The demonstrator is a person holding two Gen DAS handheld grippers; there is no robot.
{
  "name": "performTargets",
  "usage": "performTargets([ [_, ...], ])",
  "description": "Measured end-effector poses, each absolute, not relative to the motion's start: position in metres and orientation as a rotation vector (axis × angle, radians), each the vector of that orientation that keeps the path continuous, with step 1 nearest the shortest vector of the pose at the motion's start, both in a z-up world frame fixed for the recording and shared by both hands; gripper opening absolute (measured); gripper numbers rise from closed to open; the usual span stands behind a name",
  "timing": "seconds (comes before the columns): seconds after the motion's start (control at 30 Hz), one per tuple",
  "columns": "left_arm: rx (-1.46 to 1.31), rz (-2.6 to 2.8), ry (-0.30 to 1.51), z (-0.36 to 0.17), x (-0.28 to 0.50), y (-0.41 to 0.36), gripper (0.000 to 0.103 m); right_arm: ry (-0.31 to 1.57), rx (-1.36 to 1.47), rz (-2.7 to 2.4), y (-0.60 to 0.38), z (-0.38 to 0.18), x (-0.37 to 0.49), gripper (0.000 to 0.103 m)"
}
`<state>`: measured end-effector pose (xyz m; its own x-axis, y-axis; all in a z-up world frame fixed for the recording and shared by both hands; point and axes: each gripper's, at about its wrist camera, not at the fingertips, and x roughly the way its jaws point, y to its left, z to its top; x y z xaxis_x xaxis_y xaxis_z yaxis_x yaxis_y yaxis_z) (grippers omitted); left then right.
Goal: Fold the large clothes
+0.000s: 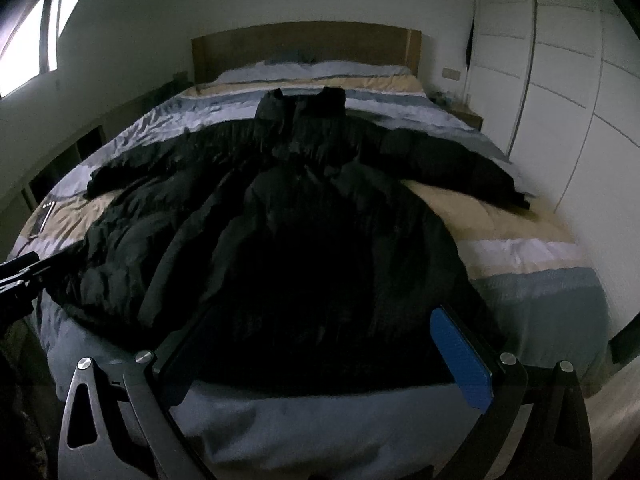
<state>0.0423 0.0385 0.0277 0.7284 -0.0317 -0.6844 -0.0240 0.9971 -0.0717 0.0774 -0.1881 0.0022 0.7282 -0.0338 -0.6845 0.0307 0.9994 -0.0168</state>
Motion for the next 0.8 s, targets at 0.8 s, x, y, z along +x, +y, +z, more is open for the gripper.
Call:
performTargets([
  [0.8,-0.049,0.009,0.701,0.078,0.093,0.022,0.083,0.709,0.000,-0.033,-0.195,0.029,0.118,0.103],
])
